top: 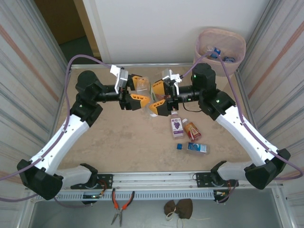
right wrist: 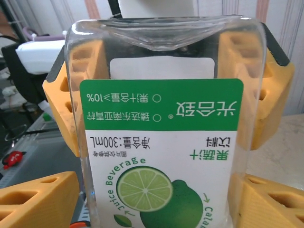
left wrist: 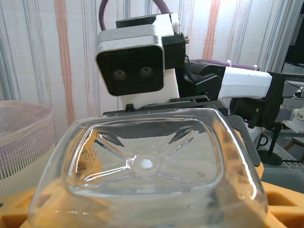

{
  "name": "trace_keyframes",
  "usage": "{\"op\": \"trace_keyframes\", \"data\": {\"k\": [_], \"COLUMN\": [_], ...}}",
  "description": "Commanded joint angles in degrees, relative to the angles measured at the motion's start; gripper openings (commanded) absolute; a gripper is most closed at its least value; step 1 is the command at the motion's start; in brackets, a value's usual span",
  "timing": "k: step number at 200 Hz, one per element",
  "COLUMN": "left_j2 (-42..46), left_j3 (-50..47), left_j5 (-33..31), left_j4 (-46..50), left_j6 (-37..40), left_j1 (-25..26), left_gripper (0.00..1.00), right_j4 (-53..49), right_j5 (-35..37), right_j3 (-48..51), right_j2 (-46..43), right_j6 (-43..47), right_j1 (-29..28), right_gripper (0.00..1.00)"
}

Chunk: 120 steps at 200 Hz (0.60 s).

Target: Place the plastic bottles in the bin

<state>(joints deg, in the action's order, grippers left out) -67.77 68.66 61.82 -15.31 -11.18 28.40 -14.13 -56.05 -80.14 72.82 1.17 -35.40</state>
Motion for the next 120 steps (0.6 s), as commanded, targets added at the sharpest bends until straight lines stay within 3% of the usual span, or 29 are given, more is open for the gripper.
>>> {"op": "trace_keyframes", "data": {"k": [1, 61, 120], "left_j2": [2.05, 3.26, 6.83], "left_j3": [2.25, 1.83, -0.89], "left_j5": [0.94, -3.24, -10.56], "left_j4": [-2.71, -0.68, 2.00], "left_j6": [0.72, 1.96, 4.79], "left_j1": [0.65, 0.88, 0.85], "left_gripper": [0.47, 0.56, 0.80], "right_j4": [-0.71, -1.21, -1.22], "right_j5": [-3.59, -0.45, 1.50], "right_j3": [-0.37, -1.16, -1.94], "right_j2": [0.23, 0.15, -0.86], "right_j6": [0.77, 0.72, -0.32], "right_j1": [-0.29, -0.27, 1.74], "right_gripper": [0.77, 0.64, 0.58]}}
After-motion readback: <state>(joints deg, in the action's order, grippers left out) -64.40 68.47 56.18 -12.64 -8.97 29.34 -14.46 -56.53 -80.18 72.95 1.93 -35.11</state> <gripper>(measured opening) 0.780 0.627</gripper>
